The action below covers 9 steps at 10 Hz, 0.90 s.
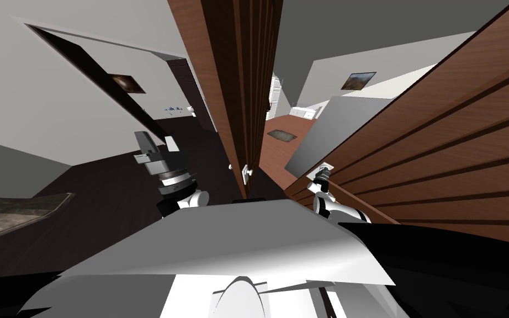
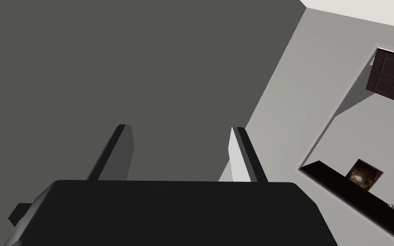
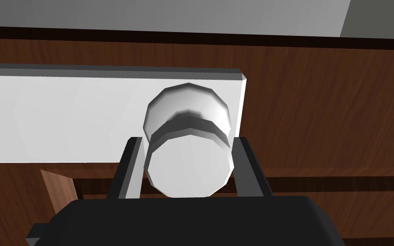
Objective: Pull the door open
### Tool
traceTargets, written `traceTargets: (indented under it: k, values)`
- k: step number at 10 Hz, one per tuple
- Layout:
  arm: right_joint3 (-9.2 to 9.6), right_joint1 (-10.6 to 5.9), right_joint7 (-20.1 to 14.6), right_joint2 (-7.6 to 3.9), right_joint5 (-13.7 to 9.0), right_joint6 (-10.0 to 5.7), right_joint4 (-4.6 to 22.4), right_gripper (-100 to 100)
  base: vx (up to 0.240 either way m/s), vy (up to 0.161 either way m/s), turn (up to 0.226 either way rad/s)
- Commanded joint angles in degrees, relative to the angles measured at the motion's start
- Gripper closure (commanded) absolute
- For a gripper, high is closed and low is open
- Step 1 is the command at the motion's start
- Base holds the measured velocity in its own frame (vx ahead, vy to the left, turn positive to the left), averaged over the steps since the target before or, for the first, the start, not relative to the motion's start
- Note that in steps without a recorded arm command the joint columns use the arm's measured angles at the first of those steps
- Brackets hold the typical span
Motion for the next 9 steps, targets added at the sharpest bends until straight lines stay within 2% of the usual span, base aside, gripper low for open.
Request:
traceTargets:
  k: [1,3,4,9]
  values:
    - [0.00,-0.02,0.01,-0.02,0.01,-0.05,-0.03,100,0.000,0.000,0.000]
    - [0.00,-0.02,0.01,-0.02,0.01,-0.05,-0.03,100,0.000,0.000,0.000]
    - [0.58,-0.13,-0.33,0.14,0.31,0.10,-0.27,100,-0.112,0.026,0.022]
    - [2.53,-0.59,-1.40,0.61,1.35,0.42,-1.19,100,-0.182,0.090,0.021]
